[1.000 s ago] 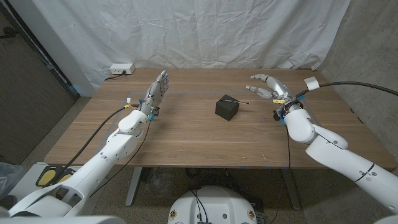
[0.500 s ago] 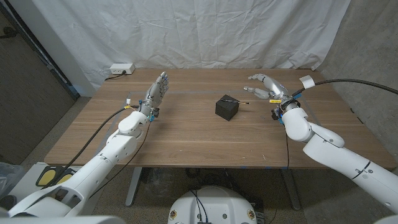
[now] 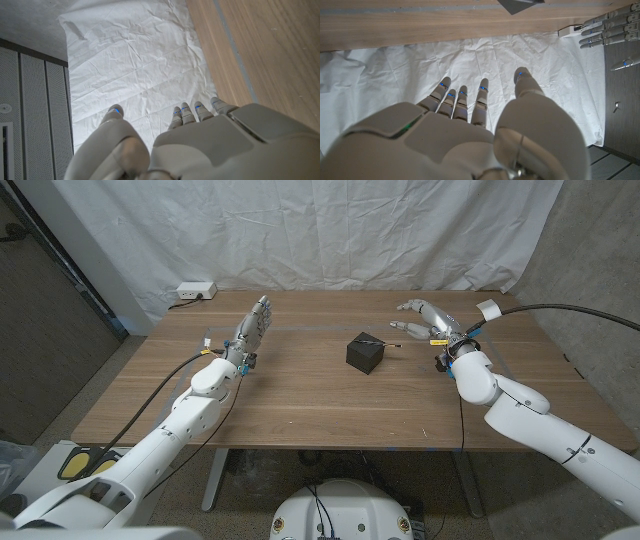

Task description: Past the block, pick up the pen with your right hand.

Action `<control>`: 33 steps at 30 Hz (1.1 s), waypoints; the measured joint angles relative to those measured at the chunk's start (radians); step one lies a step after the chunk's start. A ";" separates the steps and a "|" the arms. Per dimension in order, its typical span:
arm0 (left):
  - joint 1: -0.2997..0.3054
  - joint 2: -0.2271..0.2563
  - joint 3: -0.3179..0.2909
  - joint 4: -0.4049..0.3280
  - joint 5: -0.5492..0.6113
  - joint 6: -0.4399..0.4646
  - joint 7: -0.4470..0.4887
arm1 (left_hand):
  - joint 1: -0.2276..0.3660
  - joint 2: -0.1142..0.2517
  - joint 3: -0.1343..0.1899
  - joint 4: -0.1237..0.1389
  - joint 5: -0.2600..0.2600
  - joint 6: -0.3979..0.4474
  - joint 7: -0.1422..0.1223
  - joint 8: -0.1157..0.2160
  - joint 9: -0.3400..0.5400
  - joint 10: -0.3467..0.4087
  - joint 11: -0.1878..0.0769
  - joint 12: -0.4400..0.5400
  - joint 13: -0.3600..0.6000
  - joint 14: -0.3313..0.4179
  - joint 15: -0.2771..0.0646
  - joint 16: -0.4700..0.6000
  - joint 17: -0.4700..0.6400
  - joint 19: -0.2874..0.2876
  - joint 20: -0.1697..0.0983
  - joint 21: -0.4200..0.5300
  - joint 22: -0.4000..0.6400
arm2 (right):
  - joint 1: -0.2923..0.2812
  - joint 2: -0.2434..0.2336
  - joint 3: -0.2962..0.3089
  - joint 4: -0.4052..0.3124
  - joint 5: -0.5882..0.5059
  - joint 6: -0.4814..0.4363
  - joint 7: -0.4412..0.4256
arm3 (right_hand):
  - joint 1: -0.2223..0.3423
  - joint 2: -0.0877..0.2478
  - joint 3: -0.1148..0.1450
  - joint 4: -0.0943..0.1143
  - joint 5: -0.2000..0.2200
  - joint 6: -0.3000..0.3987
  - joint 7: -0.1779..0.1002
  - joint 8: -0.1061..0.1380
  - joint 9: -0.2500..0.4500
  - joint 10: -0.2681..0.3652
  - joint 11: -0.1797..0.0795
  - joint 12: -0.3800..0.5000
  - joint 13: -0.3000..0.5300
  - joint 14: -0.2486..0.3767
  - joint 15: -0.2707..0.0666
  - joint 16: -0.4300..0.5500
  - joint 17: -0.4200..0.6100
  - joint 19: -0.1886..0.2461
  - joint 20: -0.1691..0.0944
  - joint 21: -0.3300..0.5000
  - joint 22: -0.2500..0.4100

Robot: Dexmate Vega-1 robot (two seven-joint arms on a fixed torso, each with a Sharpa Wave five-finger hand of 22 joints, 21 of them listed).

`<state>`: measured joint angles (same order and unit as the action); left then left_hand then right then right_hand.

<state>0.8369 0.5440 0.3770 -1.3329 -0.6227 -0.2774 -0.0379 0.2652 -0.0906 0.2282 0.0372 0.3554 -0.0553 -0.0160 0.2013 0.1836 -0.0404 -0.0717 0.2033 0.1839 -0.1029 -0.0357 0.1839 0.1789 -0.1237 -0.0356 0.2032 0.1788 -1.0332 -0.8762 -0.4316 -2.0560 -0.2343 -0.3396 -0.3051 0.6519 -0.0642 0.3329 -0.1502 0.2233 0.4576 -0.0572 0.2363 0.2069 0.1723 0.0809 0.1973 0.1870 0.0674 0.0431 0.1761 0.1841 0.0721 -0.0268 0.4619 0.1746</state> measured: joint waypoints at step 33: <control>-0.007 -0.008 0.008 -0.006 0.008 0.016 0.017 | 0.005 0.005 -0.004 -0.002 0.000 0.000 0.000 0.000 0.000 0.000 0.000 0.000 0.000 0.000 0.000 0.000 0.000 0.000 0.000 0.000 0.000 | 0.017 -0.027 -0.028 -0.007 -0.054 -0.050 0.015 | 0.033 0.009 0.000 0.000 0.008 0.043 -0.007 0.001 0.005 -0.030 0.015 -0.006 -0.001 0.011 0.019 0.009 -0.003 0.027 0.013 -0.015 0.000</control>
<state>0.8296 0.5357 0.3852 -1.3392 -0.6152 -0.2612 -0.0211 0.2705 -0.0854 0.2247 0.0356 0.3554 -0.0553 -0.0160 0.2013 0.1836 -0.0404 -0.0717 0.2033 0.1838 -0.1028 -0.0357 0.1839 0.1789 -0.1237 -0.0355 0.2032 0.1788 -1.0161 -0.9032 -0.4595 -2.0630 -0.2887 -0.3893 -0.2901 0.6852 -0.0553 0.3329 -0.1501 0.2312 0.5006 -0.0644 0.2371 0.2118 0.1425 0.0963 0.1916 0.1861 0.0780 0.0618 0.1849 0.1814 0.0992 -0.0143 0.4471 0.1745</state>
